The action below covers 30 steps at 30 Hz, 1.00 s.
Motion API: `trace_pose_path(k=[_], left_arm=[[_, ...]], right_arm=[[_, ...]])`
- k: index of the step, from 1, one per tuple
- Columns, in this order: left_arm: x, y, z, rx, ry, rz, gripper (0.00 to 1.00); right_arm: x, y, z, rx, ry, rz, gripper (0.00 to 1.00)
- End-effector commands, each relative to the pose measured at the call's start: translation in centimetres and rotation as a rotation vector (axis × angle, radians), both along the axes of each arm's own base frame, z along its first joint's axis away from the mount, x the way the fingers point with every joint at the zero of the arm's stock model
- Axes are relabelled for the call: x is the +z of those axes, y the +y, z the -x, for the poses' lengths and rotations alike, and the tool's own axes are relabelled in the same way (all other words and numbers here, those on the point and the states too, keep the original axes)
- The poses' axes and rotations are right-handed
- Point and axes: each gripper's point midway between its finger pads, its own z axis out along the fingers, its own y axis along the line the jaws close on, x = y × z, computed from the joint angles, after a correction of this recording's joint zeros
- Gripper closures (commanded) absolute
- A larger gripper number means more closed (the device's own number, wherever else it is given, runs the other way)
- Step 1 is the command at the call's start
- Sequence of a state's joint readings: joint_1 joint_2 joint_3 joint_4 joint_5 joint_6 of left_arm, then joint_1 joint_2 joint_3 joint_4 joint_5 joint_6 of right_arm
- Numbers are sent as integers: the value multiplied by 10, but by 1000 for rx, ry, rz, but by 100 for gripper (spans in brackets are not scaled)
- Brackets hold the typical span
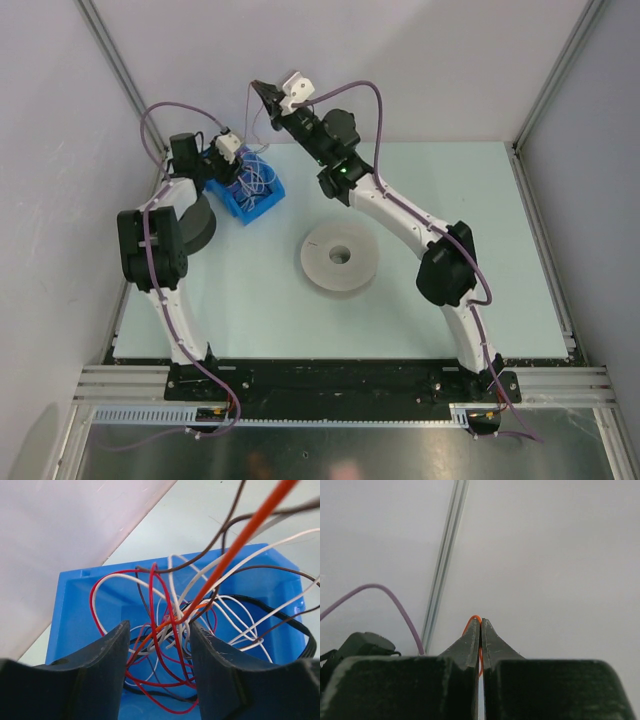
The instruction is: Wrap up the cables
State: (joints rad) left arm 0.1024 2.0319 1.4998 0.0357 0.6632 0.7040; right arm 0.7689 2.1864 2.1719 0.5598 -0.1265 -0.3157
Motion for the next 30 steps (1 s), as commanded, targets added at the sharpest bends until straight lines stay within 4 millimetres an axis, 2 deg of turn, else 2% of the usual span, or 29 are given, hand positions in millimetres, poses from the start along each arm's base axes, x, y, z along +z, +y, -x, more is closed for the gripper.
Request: trace_pose_path(k=[1,7,21,30], left_arm=[[-1,18,-11,62,-22,-10,47],[-7,29,-14,93,-13,-22,56],[-19,42,-21,145,4,-52,53],[-20,45,-22,160,6,-65,63]], right_arm=[[106,-51,36,-29,-162,-192,100],[138,-77,34,-70,-214,-245,100],[207,-149,54,-179,-380,-372,100],[228,-190,57,-252,-438,-397,100]])
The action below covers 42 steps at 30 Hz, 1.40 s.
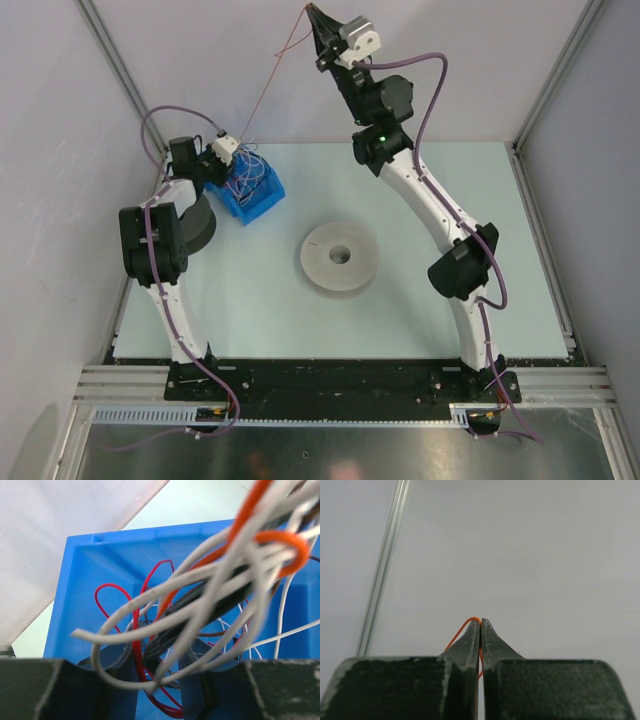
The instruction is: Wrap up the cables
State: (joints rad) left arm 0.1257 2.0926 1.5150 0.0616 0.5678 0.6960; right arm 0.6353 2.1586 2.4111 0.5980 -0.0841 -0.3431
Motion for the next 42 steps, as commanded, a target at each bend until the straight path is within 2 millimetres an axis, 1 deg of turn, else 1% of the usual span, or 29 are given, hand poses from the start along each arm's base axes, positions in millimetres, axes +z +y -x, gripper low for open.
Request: trace_pose_path(k=[1,6,12,16,20,24,26,27,29,33,39,42], left_arm=[[6,16,-10,51,-23,-30,65],[9,18,-11,60,-25,-36,68],[7,23,-13,79,-20,-50,70],[7,25,-14,83,-19,-57,73],[10,25,-12,77,-23,-56,79],[16,26,-10,69,-31,-46,85],[20,28,-9,73,-35,-39,88],[21,30,-9,80,-36,-37,90],[23,35,-10,95,-37,-42,94],[18,45,-12,122,-33,-71,97],[12,57,-21,178,-25,-100,98],[10,60,-23,189,-19,-106,99]], right_arm=[[96,-80,63,-78,-220,-184,100],[106,-106,63,-127,-243,-204,100],[118,-138,64,-185,-267,-231,100],[120,-155,61,-209,-258,-240,100],[113,-159,52,-193,-206,-232,100],[93,-145,40,-126,-125,-186,100],[88,-140,38,-113,-114,-170,100],[89,-139,38,-114,-117,-171,100],[93,-143,37,-127,-128,-182,100],[109,-161,43,-170,-172,-209,100],[130,-199,59,-240,-227,-245,100],[136,-216,63,-271,-244,-258,100]])
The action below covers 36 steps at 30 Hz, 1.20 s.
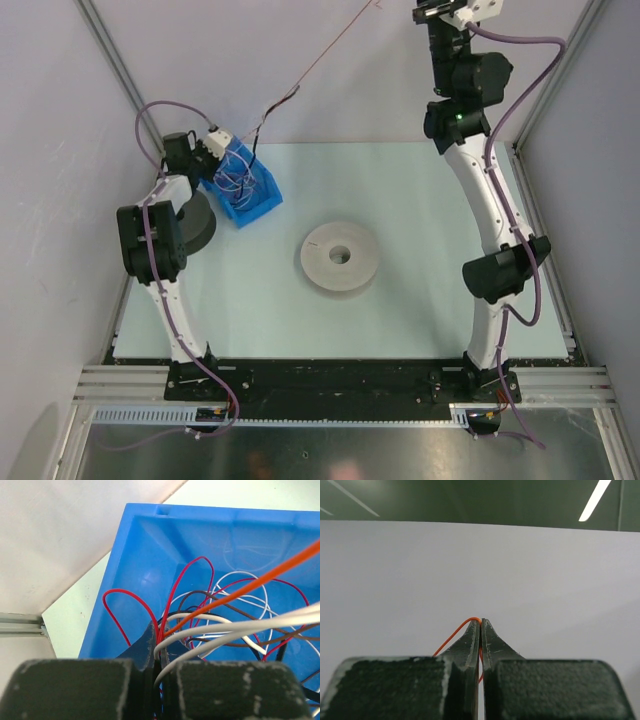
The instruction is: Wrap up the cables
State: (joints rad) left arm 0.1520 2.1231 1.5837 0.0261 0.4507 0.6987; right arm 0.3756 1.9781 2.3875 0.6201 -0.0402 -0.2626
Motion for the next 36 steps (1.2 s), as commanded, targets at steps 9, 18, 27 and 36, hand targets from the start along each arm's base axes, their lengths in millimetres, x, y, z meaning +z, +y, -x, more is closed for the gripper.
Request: trace_pose_path(k=[9,18,27,36], left_arm=[[10,24,-9,57,-23,-66,94],[36,19,-7,58,-58,-24,97],[65,5,8,-49,-77,79,48],[125,-34,50,-279,-181,127,16]], right_arm=[[42,-58,45,-26,-86,-94,100],[37,-27,49,40,-90,-50,100],[32,-6,53,100,-60,-22,100],[10,52,56,186,-42,42,100]])
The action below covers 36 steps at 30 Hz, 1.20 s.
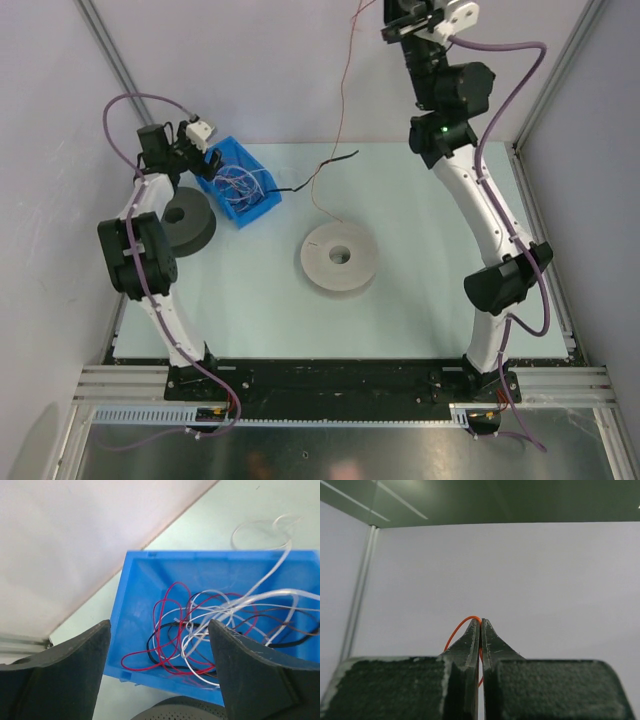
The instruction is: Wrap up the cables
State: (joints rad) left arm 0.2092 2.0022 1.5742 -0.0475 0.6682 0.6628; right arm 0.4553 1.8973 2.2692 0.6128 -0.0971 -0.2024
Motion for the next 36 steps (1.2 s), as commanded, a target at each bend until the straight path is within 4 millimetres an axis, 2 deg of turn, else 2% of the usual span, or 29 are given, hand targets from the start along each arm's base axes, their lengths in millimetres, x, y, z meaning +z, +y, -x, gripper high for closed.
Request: trace_pose_path(k=[1,3,6,10,13,18,25,27,29,31,33,36], left_arm=[[72,-29,30,-169,-157,8,14],[77,-36,40,-204,-169,6,11],[79,-56,60,-285,-164,20,8],[59,-99,90,-409,-136,-20,8],[43,-132,101,-478,-120,-53,8],[19,-190,104,-575,-81,-84,9],[0,-235,88,-618,-29,-73,15],[-4,-241,84,-617,-27,-85,27],[-5,-241,79,-603,-19,-85,46],[-5,-234,74,-576,-9,-76,71],[-5,-216,67,-524,0,-81,91],[-7,-175,51,-414,16,-91,99]], right_arm=[[17,12,30,30,-81,4,100],[16,17,31,36,-83,10,100],[15,21,31,40,-84,11,100],[14,23,31,40,-87,12,100],[15,24,31,37,-88,9,100],[17,23,32,32,-92,6,100],[19,19,34,23,-96,2,100],[20,17,34,18,-100,-1,100],[22,13,34,10,-103,-6,100],[24,7,34,-4,-105,-13,100],[27,-1,35,-20,-110,-22,100],[35,-17,37,-53,-129,-40,100]])
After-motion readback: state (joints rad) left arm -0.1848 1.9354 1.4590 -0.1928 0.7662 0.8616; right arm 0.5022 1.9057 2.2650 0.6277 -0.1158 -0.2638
